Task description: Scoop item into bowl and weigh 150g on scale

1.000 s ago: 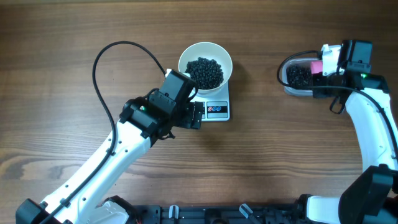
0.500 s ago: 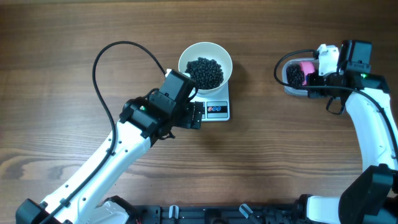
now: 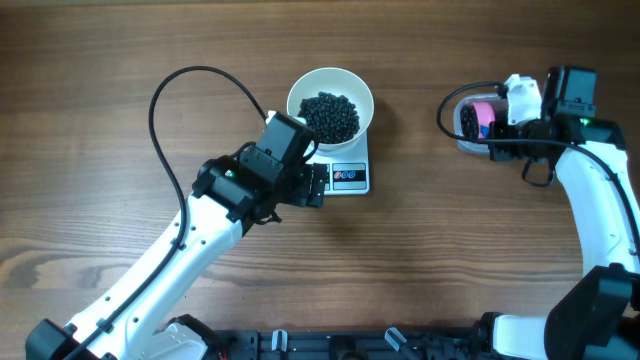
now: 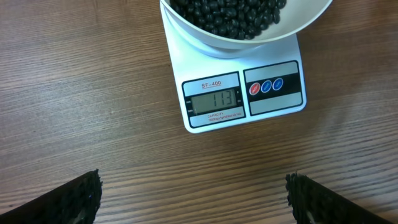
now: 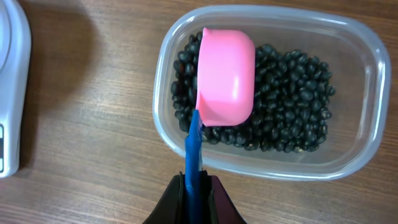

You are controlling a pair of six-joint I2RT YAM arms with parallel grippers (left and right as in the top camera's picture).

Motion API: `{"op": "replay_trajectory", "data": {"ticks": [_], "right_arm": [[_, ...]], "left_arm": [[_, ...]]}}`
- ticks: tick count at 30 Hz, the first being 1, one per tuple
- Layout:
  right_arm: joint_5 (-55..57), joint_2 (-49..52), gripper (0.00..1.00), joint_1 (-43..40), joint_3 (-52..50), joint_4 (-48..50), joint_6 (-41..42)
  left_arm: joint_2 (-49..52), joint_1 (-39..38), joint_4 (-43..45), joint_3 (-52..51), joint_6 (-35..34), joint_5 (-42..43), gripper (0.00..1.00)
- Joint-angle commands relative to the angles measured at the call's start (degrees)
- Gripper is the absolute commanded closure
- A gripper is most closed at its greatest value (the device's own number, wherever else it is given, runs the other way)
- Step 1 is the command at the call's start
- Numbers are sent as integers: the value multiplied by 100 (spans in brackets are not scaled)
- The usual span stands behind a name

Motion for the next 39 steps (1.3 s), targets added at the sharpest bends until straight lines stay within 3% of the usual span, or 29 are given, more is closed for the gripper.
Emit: {"op": "replay_trajectory", "data": {"ticks": [1,15,27,39], "right_arm": [[-492,96,96,2,26,-101,-238],[-1008,96,96,-85,26,-103,-146],[-1655,96,96,-682,26,-120,90],[-1652,98,96,-811,26,-149,616]], "left_arm": [[42,48,15,-37,87,31,0],[42,48,15,-37,87,31,0],[42,48,15,-37,87,31,0],[42,48,15,-37,87,31,0]]}}
